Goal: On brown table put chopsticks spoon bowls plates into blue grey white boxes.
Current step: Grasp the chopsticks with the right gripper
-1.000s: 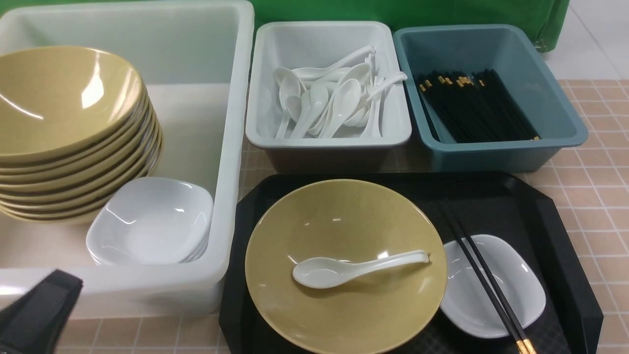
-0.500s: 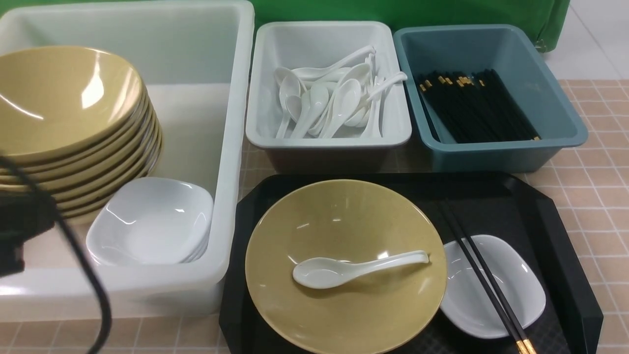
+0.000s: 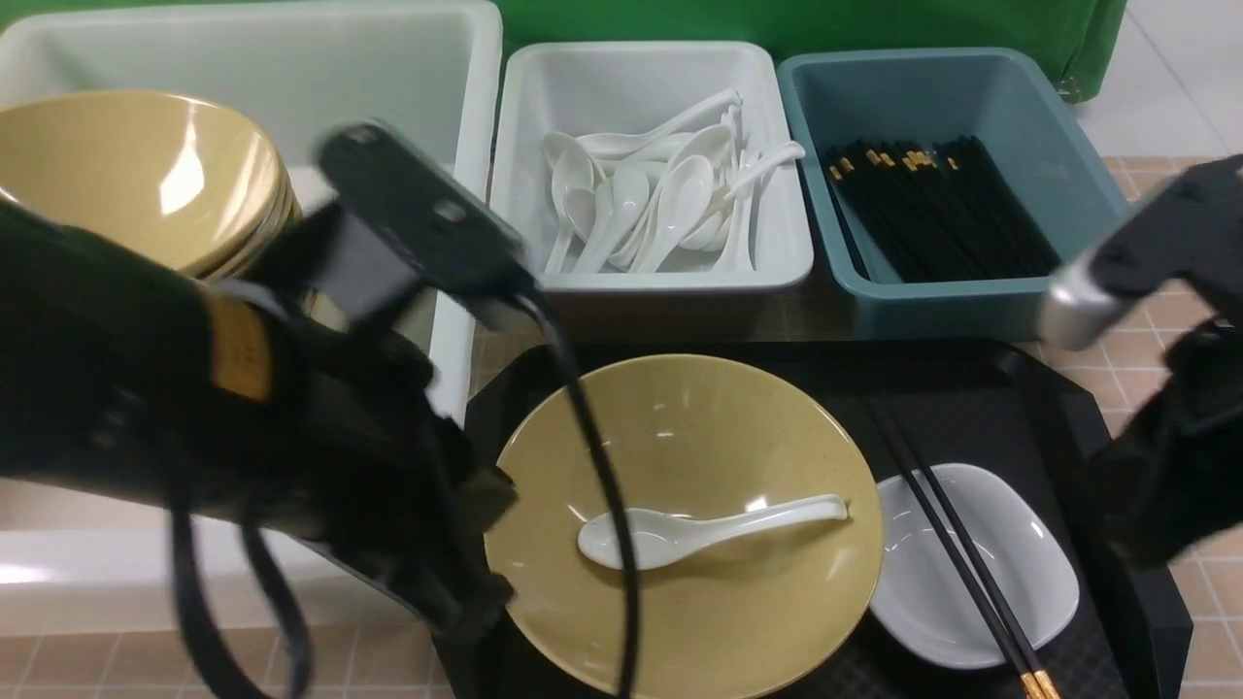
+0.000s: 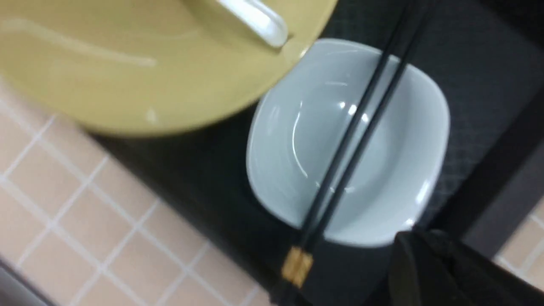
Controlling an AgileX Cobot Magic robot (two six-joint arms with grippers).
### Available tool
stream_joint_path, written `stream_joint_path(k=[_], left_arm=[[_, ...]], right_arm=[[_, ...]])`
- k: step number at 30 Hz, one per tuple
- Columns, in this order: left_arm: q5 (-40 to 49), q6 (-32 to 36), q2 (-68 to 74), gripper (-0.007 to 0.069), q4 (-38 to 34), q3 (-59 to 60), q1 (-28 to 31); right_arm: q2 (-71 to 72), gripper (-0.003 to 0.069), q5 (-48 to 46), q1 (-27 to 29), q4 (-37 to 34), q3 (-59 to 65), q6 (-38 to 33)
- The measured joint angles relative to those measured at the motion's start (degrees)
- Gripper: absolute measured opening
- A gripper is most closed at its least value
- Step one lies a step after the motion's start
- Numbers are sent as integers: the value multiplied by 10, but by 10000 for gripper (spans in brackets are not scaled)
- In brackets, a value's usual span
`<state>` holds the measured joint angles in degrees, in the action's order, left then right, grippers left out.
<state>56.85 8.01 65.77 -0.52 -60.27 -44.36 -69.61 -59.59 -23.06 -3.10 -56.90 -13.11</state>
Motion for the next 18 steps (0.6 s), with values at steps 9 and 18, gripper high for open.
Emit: stream_joint_path(k=[9,18], left_arm=[[3,-38,5,2,49,0,-35],[13,-46,4,2,50,0,-35]], right_arm=[[-144,283,41,0,5,-1,45],[-236,553,94,0,6,-1,73]])
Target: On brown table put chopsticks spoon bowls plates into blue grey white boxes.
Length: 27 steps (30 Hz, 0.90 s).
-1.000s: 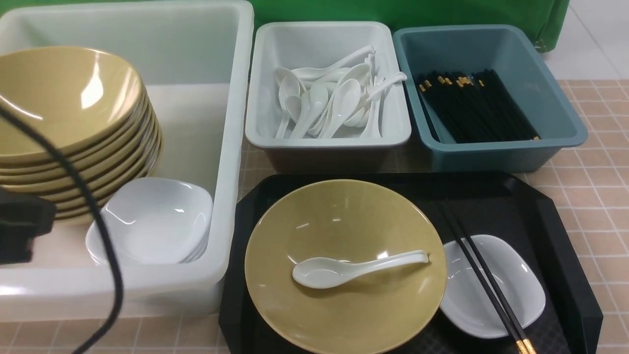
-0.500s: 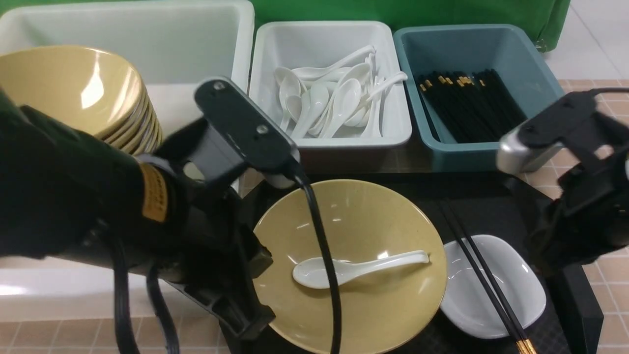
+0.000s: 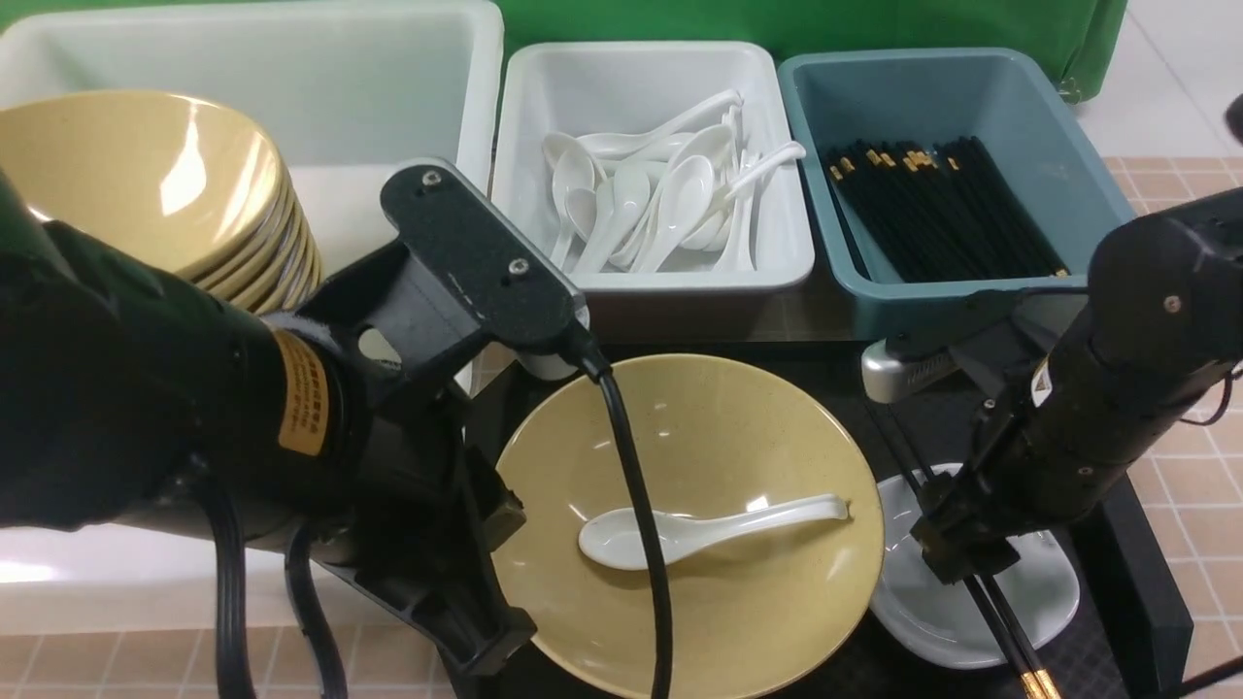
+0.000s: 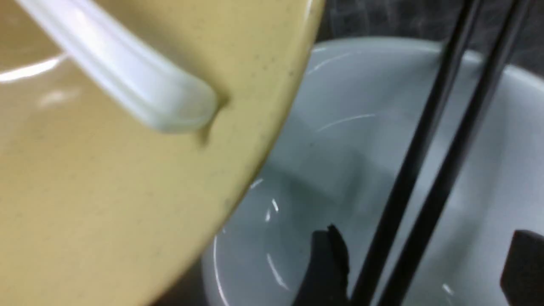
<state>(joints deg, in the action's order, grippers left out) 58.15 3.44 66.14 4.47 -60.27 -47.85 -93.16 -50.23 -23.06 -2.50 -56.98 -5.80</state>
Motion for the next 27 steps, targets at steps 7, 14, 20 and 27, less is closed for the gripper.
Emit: stream_joint_path(k=[7,14,20,27], left_arm=[[-6,0,-1,2,0,1,0],[-10,0,-1,2,5,8,0],[-10,0,-1,2,13,8,0],[-110,-46,17,2,13,8,0]], right_arm=[[-30,405,2,0,0,0,0],[-25,159,-20,0,-2,-1,2],[46,160,-39,0,-2,-1,1],[148,160,-19,0,17,-33,-4]])
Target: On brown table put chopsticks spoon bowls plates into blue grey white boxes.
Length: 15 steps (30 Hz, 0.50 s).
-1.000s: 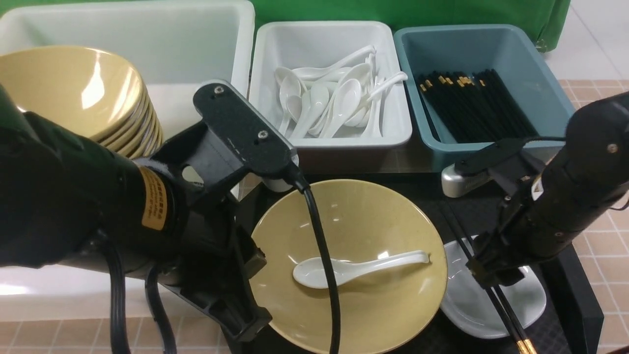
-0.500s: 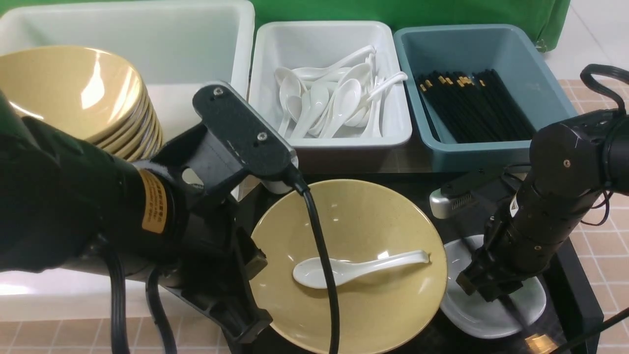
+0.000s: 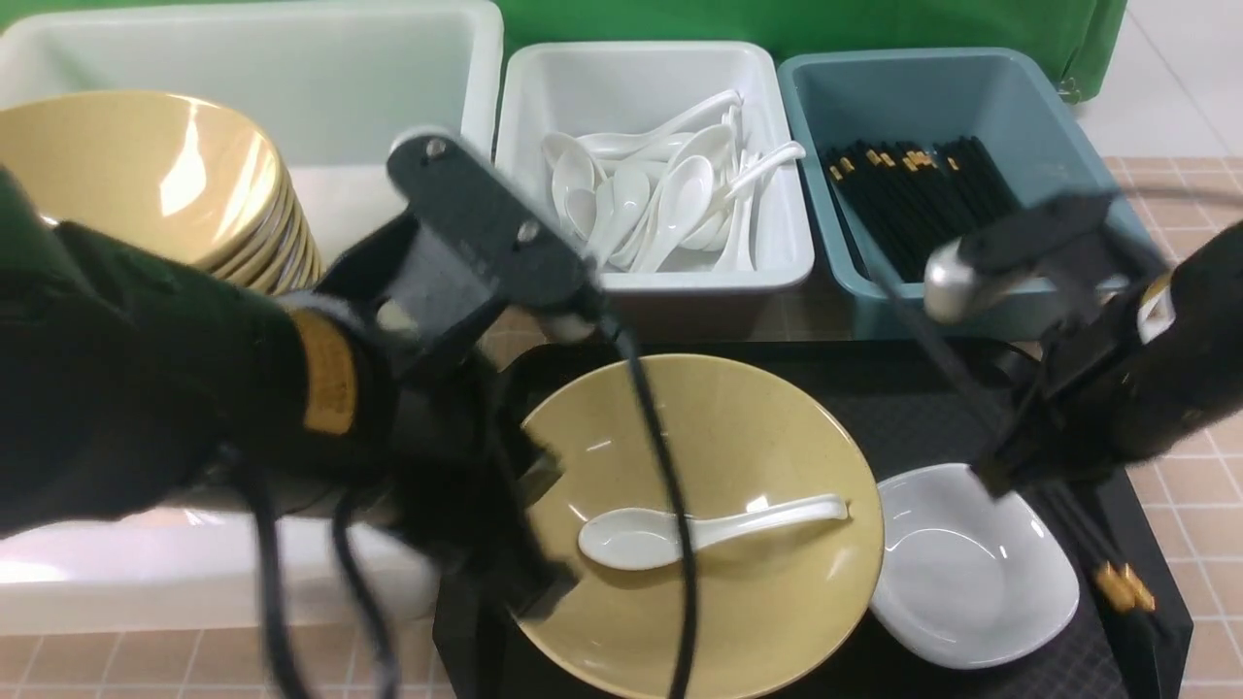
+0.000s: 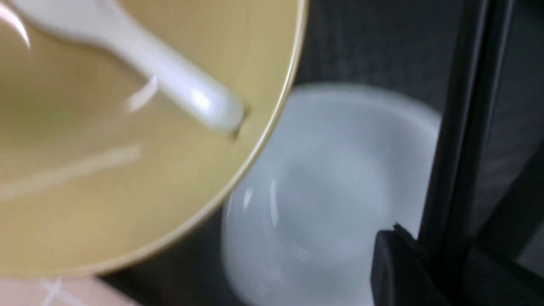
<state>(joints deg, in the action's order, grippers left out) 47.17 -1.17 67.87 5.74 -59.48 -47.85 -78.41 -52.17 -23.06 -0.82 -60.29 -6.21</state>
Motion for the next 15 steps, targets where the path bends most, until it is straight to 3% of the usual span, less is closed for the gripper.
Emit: stream_joint_path(k=[6,15], left_arm=[[-74,-49,88,2,-2,-32,34],[-165,37,183,2,-2,-151,140]], right_arm=[[-29,160,85,31,17,-86,12],[-180,160,207,113,20,-239,68]])
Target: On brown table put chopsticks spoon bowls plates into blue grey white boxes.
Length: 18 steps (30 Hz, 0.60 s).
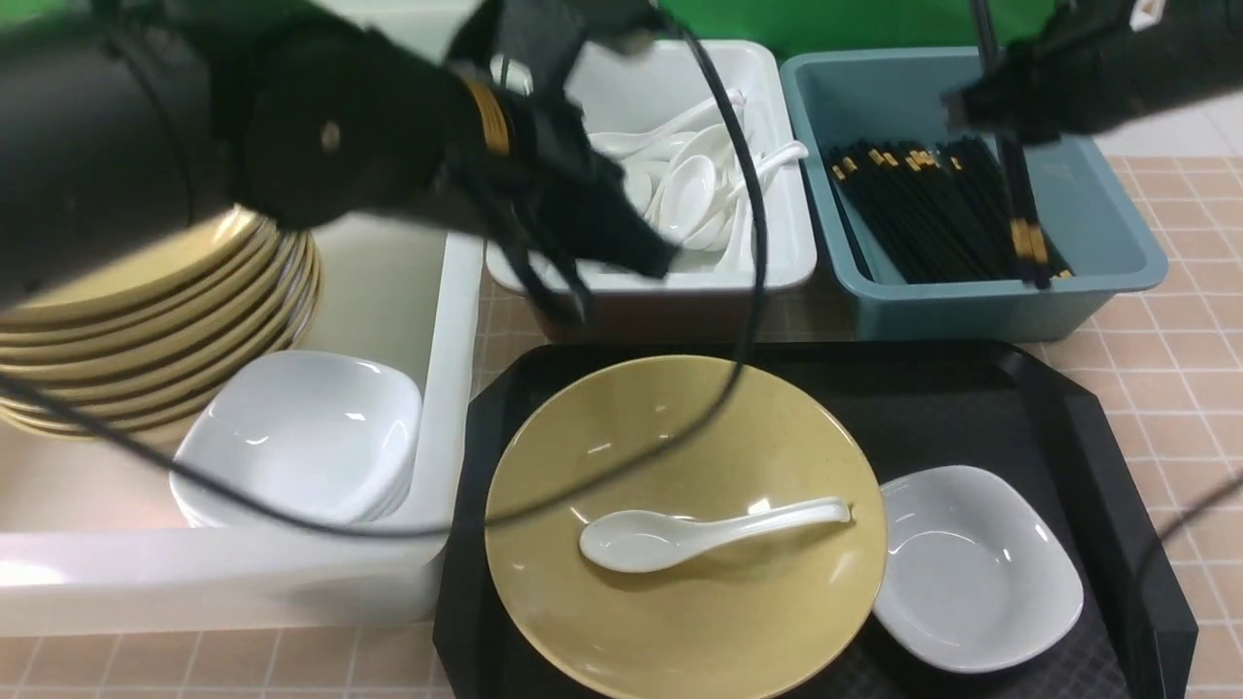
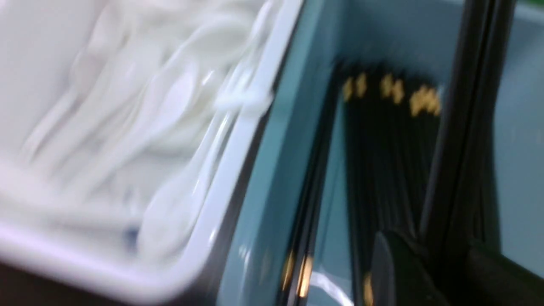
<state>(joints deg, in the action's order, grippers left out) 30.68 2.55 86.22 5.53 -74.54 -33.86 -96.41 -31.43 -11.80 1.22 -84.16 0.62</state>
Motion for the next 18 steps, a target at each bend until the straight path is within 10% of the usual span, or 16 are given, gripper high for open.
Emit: stream_joint_path(k=[7,18], left_arm=[[-22,13,3,2,0,-1,9],[74,24,-20,2,4,3,9]], right_arm=[[-133,188,10,23,0,-99,14],[-147,461,-208,7,-1,-160,-73]])
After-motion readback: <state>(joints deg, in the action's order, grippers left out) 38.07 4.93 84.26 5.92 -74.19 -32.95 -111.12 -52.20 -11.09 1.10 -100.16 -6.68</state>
